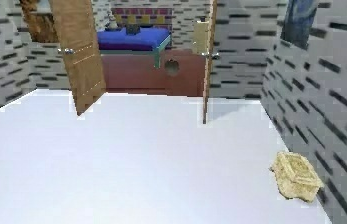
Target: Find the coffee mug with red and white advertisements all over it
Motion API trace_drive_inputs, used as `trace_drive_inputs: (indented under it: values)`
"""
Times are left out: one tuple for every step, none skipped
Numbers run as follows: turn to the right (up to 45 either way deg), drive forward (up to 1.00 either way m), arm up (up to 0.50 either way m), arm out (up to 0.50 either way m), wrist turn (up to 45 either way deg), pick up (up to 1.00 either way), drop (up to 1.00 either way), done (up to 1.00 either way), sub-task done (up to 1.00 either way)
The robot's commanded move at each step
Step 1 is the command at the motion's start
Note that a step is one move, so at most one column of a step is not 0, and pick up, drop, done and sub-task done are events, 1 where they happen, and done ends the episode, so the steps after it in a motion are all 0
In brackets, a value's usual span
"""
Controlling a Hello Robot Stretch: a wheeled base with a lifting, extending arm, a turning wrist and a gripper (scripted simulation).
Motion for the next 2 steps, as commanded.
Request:
trace_drive_inputs:
  values:
    - [9.0, 0.00, 0.00, 0.00, 0.0, 0.00, 0.00, 0.00, 0.00]
    - [0.0, 0.30, 0.00, 0.00, 0.0, 0.00, 0.00, 0.00, 0.00]
